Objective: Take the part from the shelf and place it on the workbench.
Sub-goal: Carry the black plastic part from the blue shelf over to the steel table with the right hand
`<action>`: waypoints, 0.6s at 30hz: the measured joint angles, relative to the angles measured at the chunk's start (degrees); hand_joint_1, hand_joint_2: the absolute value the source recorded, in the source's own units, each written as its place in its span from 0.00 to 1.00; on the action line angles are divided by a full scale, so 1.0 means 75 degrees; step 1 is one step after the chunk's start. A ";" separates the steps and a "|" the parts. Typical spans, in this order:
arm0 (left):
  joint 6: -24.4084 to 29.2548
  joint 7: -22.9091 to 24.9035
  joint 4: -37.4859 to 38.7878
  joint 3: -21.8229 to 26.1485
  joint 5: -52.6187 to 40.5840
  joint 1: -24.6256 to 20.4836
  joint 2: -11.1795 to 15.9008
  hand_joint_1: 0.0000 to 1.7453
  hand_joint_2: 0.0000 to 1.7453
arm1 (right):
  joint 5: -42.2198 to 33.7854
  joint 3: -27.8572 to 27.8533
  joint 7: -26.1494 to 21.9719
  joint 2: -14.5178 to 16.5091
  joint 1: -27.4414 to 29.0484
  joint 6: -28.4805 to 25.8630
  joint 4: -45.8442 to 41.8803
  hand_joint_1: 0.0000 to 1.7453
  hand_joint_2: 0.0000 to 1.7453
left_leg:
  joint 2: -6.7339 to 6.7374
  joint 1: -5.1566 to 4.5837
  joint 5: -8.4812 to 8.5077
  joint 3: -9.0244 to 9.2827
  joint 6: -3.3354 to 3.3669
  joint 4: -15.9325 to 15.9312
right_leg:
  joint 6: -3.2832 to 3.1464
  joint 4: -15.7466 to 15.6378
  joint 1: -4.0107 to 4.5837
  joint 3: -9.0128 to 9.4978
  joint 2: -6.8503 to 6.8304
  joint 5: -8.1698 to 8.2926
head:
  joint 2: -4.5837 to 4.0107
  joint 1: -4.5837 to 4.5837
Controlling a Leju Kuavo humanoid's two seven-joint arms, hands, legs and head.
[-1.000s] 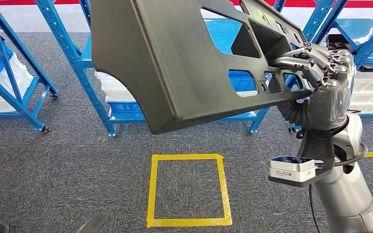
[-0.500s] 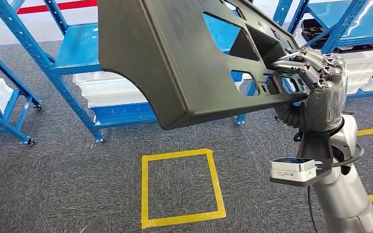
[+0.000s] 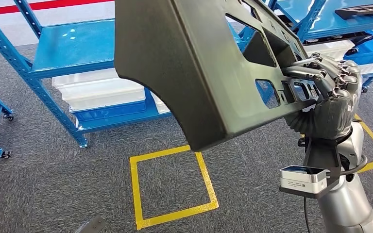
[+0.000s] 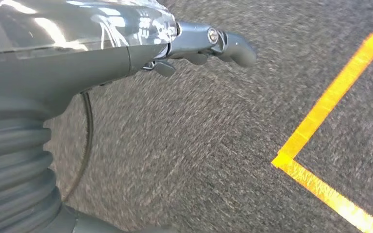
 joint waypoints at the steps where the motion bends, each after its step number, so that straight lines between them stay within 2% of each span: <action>1: -0.0001 0.0007 0.0000 -0.0026 -0.0015 -0.0002 0.0015 0.00 1.00 | -0.0004 -0.0001 -0.0009 0.0018 0.0019 -0.0001 0.0000 1.00 1.00 | 0.0104 -0.0007 -0.0001 -0.0004 0.0000 0.0000 | -0.0008 0.0039 0.0001 0.0023 -0.0017 0.0049 | 0.0000 0.0019; 2: -0.0002 0.0015 0.0000 -0.0041 -0.0010 -0.0008 0.0023 0.00 1.00 | -0.0008 -0.0009 -0.0020 0.0031 0.0030 -0.0005 0.0000 1.00 1.00 | 0.0200 -0.0010 -0.0003 -0.0002 -0.0002 0.0001 | -0.0021 -0.0222 0.0004 0.0193 -0.0049 0.0221 | 0.0000 0.0037; 3: -0.0004 0.0021 -0.0001 -0.0047 0.0034 -0.0018 0.0026 0.00 1.00 | -0.0012 -0.0023 -0.0036 0.0041 0.0035 -0.0014 -0.0003 1.00 1.00 | 0.0291 -0.0014 -0.0007 0.0003 -0.0008 0.0001 | -0.0038 -0.0701 0.0013 0.0468 -0.0143 0.0452 | 0.0000 0.0055; 5: -0.0009 0.0023 -0.0001 -0.0032 0.0213 -0.0036 0.0054 0.00 1.00 | -0.0033 -0.0060 -0.0076 0.0056 0.0052 -0.0061 -0.0031 1.00 1.00 | 0.0447 -0.0049 -0.0020 -0.0007 -0.0043 0.0004 | -0.0081 -0.1615 0.0097 0.0937 -0.0432 0.0716 | 0.0000 0.0103; 6: -0.0010 0.0012 -0.0001 -0.0015 0.0317 -0.0041 0.0075 0.00 1.00 | -0.0053 -0.0083 -0.0101 0.0064 0.0095 -0.0096 -0.0065 1.00 1.00 | 0.0514 -0.0072 -0.0021 -0.0014 -0.0069 0.0003 | -0.0104 -0.1859 0.0136 0.1041 -0.0527 0.0739 | 0.0000 0.0115; 7: -0.0009 -0.0006 -0.0002 0.0008 0.0407 -0.0046 0.0103 0.00 1.00 | -0.0082 -0.0111 -0.0131 0.0072 0.0168 -0.0133 -0.0111 1.00 1.00 | 0.0585 -0.0095 -0.0018 -0.0016 -0.0096 -0.0009 | -0.0127 -0.1931 0.0171 0.1048 -0.0539 0.0703 | 0.0000 0.0110; 9: 0.0004 -0.0054 -0.0011 0.0074 0.0569 -0.0067 0.0150 0.00 1.00 | -0.0151 -0.0181 -0.0206 0.0083 0.0359 -0.0189 -0.0220 1.00 1.00 | 0.0662 -0.0093 -0.0036 0.0006 -0.0157 -0.0025 | -0.0201 -0.1963 0.0150 0.1027 -0.0403 0.0725 | 0.0000 0.0060; 11: 0.0039 -0.0108 -0.0033 0.0183 0.0762 -0.0100 0.0189 0.00 1.00 | -0.0221 -0.0256 -0.0280 0.0099 0.0506 -0.0242 -0.0337 1.00 1.00 | 0.0396 -0.0060 -0.0263 -0.0081 -0.0204 0.0237 | -0.0302 -0.1988 0.0102 0.1028 -0.0274 0.0756 | 0.0000 -0.0004; 13: 0.0074 -0.0140 -0.0047 0.0314 0.0905 -0.0105 0.0216 0.00 1.00 | -0.0261 -0.0304 -0.0344 0.0131 0.0661 -0.0285 -0.0431 1.00 1.00 | 0.0012 -0.0055 -0.0727 -0.0437 -0.0218 0.1087 | -0.0384 -0.1997 0.0081 0.1030 -0.0136 0.0771 | 0.0000 -0.0087; 14: 0.0085 -0.0144 -0.0047 0.0366 0.0936 -0.0095 0.0228 0.00 1.00 | -0.0266 -0.0318 -0.0372 0.0147 0.0770 -0.0294 -0.0461 1.00 1.00 | -0.0077 -0.0065 -0.0927 -0.0665 -0.0218 0.1602 | -0.0409 -0.1996 0.0086 0.1029 -0.0057 0.0774 | 0.0000 -0.0122; 15: 0.0090 -0.0147 -0.0047 0.0407 0.0942 -0.0082 0.0239 0.00 1.00 | -0.0268 -0.0329 -0.0399 0.0161 0.0888 -0.0303 -0.0485 1.00 1.00 | -0.0120 -0.0075 -0.1015 -0.0834 -0.0216 0.1964 | -0.0419 -0.1994 0.0092 0.1029 0.0035 0.0775 | 0.0000 -0.0147; 16: 0.0092 -0.0151 -0.0047 0.0431 0.0924 -0.0072 0.0249 0.00 1.00 | -0.0268 -0.0343 -0.0431 0.0172 0.0993 -0.0318 -0.0506 1.00 1.00 | -0.0139 -0.0079 -0.0959 -0.0890 -0.0210 0.2064 | -0.0421 -0.1990 0.0097 0.1030 0.0134 0.0777 | 0.0000 -0.0161; 17: 0.0094 -0.0151 -0.0047 0.0450 0.0889 -0.0066 0.0259 0.00 1.00 | -0.0268 -0.0357 -0.0465 0.0177 0.1071 -0.0341 -0.0525 1.00 1.00 | -0.0153 -0.0078 -0.0773 -0.0811 -0.0202 0.1869 | -0.0421 -0.1986 0.0098 0.1032 0.0235 0.0779 | 0.0000 -0.0167; 18: 0.0098 -0.0151 -0.0047 0.0460 0.0842 -0.0063 0.0270 0.00 1.00 | -0.0270 -0.0375 -0.0504 0.0183 0.1132 -0.0372 -0.0547 1.00 1.00 | -0.0224 -0.0069 -0.0494 -0.0609 -0.0195 0.1408 | -0.0419 -0.1977 0.0095 0.1037 0.0337 0.0780 | 0.0000 -0.0174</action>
